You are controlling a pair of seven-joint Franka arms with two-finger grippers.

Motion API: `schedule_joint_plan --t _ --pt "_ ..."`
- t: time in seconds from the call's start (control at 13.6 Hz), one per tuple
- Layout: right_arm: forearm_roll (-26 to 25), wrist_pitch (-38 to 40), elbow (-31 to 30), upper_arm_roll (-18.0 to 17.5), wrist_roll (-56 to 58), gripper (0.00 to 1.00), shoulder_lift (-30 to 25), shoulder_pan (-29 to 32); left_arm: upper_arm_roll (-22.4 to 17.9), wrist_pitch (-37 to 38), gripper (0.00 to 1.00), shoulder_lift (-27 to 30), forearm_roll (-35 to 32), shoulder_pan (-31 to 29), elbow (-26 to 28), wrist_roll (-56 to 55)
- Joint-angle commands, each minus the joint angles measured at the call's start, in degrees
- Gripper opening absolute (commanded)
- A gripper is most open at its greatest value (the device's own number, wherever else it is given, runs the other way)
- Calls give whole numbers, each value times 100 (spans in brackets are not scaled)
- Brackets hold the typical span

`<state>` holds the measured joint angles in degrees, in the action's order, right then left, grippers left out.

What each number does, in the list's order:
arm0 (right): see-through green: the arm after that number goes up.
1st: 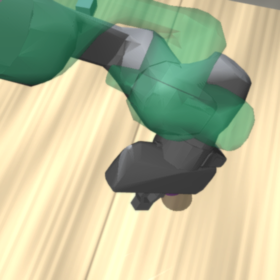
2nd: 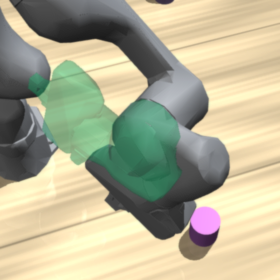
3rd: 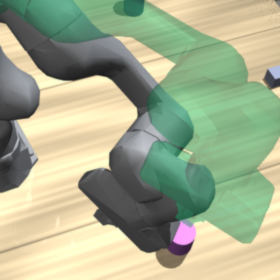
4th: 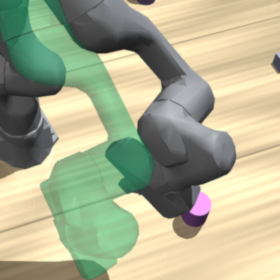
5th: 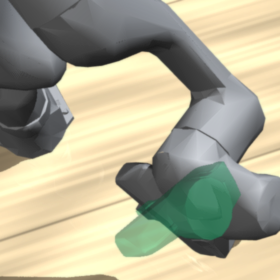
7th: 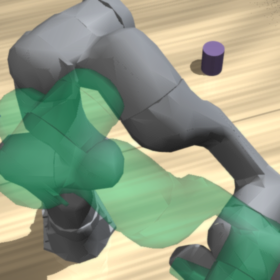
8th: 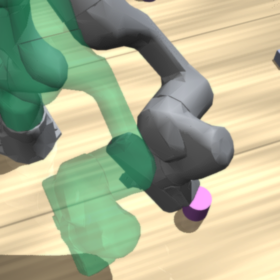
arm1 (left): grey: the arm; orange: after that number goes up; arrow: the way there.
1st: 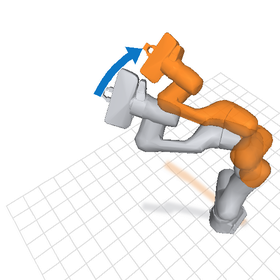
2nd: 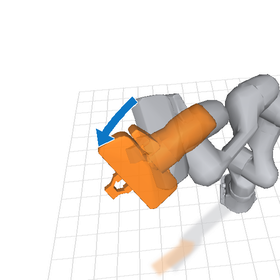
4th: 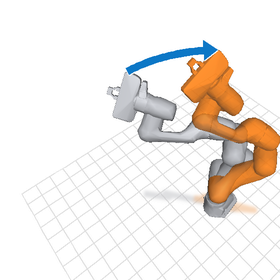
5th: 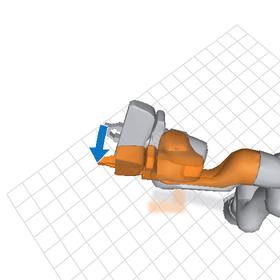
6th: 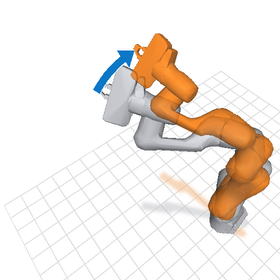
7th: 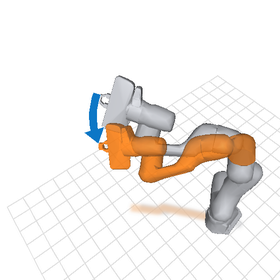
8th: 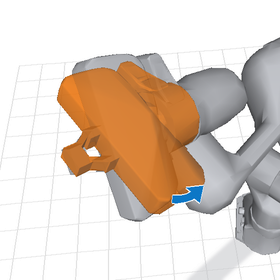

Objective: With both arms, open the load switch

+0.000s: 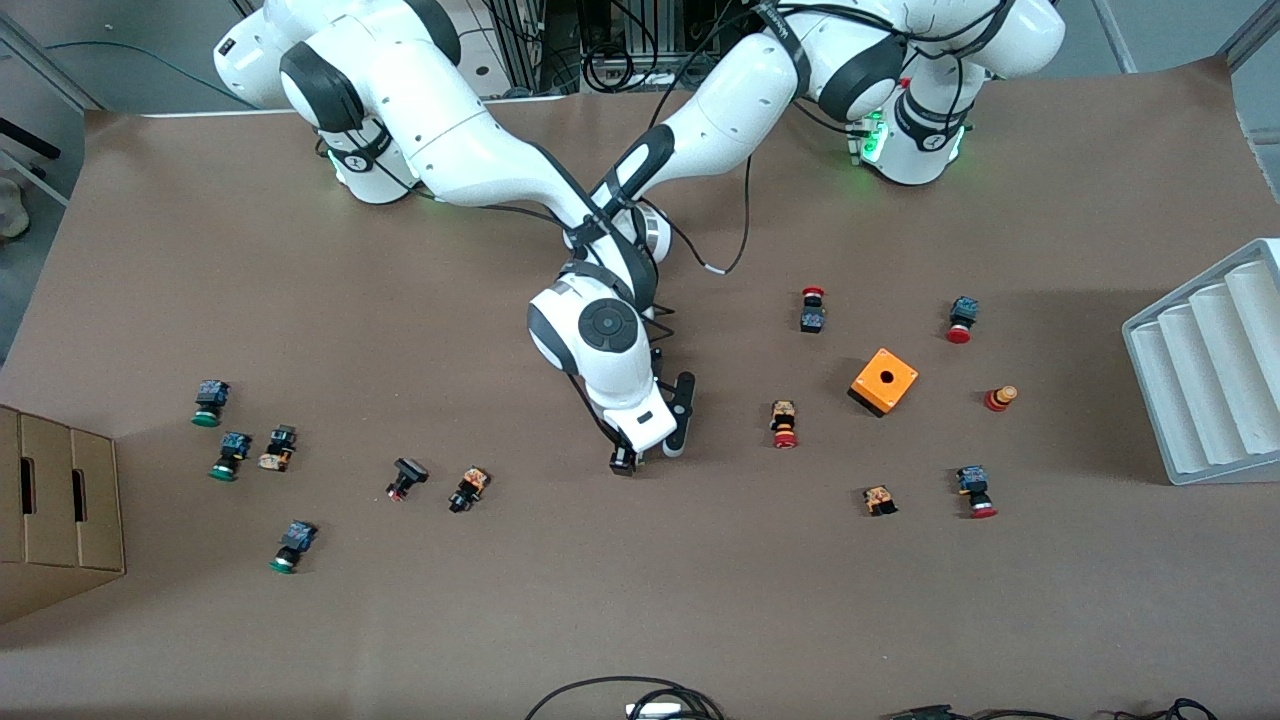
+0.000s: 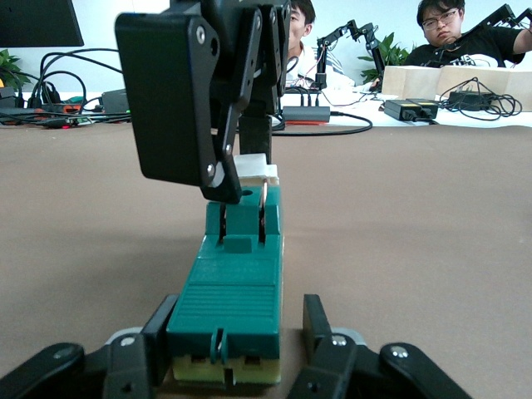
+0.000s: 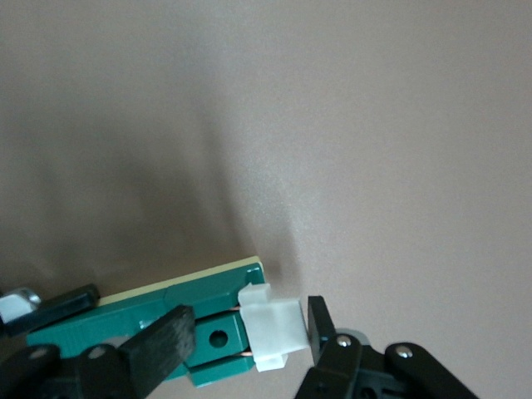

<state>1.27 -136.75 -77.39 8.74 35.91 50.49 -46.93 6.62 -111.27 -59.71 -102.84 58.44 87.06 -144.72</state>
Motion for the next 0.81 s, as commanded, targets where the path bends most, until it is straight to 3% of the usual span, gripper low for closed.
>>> schedule_joint_plan --t 0.0,0.73 --pt "92 -45 -101 -66 -14 62 -31 -9 59 -96 66 -190 88 62 188 -135" --pt "66 -27 -136 -75 4 56 -66 -18 59 -96 66 -190 88 62 188 -135"
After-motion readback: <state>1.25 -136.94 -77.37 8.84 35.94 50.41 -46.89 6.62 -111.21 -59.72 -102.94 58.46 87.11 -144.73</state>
